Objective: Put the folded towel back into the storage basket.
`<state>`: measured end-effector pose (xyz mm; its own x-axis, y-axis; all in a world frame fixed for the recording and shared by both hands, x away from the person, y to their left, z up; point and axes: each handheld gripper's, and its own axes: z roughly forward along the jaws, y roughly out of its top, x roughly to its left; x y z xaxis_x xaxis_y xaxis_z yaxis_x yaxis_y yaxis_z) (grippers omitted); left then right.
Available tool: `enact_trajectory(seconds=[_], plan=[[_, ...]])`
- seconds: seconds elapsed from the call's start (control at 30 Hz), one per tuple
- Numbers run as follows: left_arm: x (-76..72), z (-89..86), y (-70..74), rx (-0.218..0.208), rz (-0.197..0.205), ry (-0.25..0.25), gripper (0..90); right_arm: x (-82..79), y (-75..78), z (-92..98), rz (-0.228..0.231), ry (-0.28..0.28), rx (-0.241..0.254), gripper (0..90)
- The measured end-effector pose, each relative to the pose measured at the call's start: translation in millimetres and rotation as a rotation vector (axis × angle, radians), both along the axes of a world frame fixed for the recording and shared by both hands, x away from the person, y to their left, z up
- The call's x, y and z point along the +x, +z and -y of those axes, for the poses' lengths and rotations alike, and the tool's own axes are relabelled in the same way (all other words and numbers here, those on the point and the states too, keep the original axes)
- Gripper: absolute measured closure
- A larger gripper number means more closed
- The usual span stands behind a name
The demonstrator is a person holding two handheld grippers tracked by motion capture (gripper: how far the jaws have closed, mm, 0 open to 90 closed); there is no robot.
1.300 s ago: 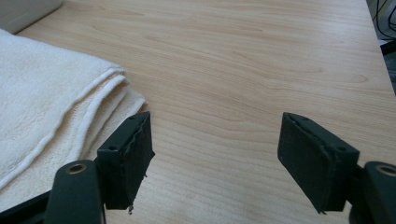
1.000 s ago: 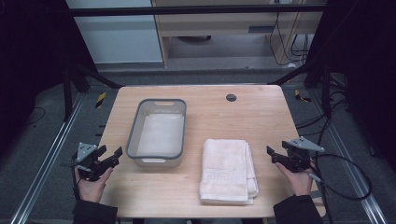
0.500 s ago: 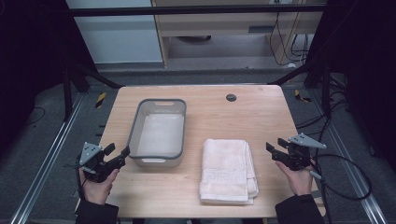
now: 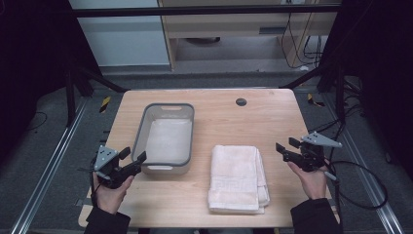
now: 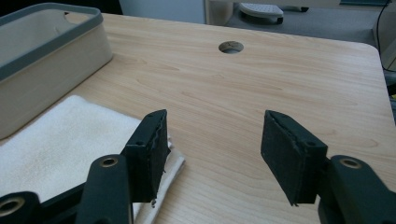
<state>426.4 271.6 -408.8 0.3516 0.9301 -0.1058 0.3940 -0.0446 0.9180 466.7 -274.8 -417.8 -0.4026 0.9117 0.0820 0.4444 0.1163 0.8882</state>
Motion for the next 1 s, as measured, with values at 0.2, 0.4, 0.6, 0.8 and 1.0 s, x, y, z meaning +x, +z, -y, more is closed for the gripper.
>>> enact_trajectory(seconds=[0.2,0.4,0.6,0.8,1.0], plan=[[4.5,15.1,6.4,0.007,0.012,-0.032,34.0,2.5,11.3,-3.5,0.006,0.02,0.011,40.8],[7.1,33.5,15.0,0.023,0.031,-0.065,33.3,4.1,22.2,-7.5,0.016,0.044,0.025,39.9],[8.8,55.9,20.2,0.035,0.045,-0.115,33.3,8.8,26.8,-11.3,0.014,0.055,0.031,39.8],[9.9,80.7,16.8,0.043,0.037,-0.163,33.2,14.2,29.2,-18.8,0.005,0.074,0.035,39.8],[7.5,107.0,10.8,0.068,0.026,-0.224,33.0,19.4,23.8,-29.2,-0.026,0.104,0.026,38.2]])
